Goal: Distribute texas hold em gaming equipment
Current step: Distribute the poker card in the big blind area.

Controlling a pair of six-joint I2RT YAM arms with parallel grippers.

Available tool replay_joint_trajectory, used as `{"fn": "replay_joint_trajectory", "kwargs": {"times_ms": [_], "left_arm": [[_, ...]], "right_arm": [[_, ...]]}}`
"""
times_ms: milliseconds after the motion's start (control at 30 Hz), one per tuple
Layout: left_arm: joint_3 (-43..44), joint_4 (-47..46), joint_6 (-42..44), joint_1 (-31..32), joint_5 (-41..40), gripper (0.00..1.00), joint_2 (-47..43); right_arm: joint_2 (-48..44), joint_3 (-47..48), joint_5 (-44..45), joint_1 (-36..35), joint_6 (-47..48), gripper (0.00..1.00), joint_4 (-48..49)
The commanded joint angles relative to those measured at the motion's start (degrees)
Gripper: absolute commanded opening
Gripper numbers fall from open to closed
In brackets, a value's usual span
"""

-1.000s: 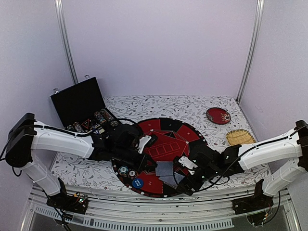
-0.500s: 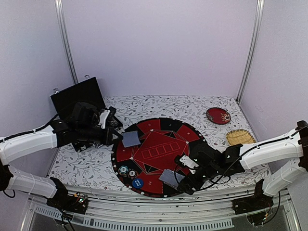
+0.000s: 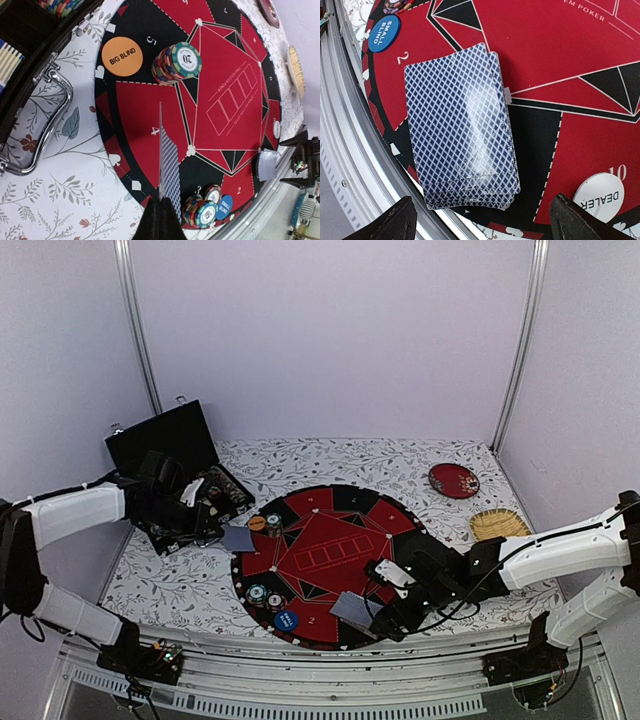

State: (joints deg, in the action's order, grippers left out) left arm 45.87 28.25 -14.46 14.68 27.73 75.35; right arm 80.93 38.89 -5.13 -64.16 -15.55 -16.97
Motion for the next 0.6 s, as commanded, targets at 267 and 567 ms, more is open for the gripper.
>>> {"fn": "replay_joint_trajectory", "kwargs": {"times_ms": [267, 567], "left_arm": [[15.0, 7.8, 10.4, -1.9, -1.4, 0.00, 13.6], [30.6, 12.0, 16.7, -1.9, -6.0, 0.00, 19.9]], "right_arm": [[-3.7, 0.1, -0.3, 2.7, 3.1, 0.95, -1.4], [-2.7, 2.2, -0.5, 3.3, 4.1, 0.95, -2.7]]}}
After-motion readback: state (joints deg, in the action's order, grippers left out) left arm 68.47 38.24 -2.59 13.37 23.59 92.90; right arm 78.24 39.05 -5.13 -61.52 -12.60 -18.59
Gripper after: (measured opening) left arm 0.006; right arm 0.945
